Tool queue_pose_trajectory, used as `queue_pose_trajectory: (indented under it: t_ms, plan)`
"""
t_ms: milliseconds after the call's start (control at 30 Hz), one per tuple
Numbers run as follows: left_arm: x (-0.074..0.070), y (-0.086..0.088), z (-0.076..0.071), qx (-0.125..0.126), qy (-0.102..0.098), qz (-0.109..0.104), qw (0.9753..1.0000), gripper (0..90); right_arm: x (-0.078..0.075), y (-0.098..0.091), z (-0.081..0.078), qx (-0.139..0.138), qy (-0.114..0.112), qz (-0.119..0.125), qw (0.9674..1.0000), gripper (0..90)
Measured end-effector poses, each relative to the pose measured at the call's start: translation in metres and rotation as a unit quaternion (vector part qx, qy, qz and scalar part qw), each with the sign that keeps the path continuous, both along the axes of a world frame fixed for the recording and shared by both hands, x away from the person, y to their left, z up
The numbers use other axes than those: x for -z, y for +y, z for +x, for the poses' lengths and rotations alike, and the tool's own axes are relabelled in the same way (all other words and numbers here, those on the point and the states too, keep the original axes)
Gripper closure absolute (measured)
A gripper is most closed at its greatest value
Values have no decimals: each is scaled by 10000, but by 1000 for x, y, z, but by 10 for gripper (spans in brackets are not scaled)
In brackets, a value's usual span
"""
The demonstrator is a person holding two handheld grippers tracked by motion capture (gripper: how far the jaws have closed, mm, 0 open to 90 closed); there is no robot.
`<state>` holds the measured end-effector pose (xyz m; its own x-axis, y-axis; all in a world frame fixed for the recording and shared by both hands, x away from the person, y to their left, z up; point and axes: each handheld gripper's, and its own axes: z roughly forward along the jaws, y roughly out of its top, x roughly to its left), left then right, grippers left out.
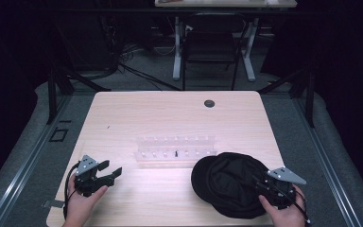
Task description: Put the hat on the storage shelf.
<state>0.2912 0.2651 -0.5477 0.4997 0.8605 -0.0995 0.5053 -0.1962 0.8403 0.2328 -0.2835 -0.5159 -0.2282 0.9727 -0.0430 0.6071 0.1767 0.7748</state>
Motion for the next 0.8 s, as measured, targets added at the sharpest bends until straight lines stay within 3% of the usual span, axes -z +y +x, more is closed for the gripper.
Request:
queue_pose_trajectory:
  t_ms: [200, 533, 800]
  plan:
    - [-1, 0, 0, -9, -42, 18, 10000, 368, -15, -7, 4, 95, 225, 224, 9995, 512]
    - [0, -1, 0, -6, -11, 60, 10000, 368, -14, -14, 6, 96, 543, 176, 9983, 524]
    - [1, -4, 0, 40, 0, 64, 10000, 368, -21, -26, 9, 103, 876, 459, 9950, 534]
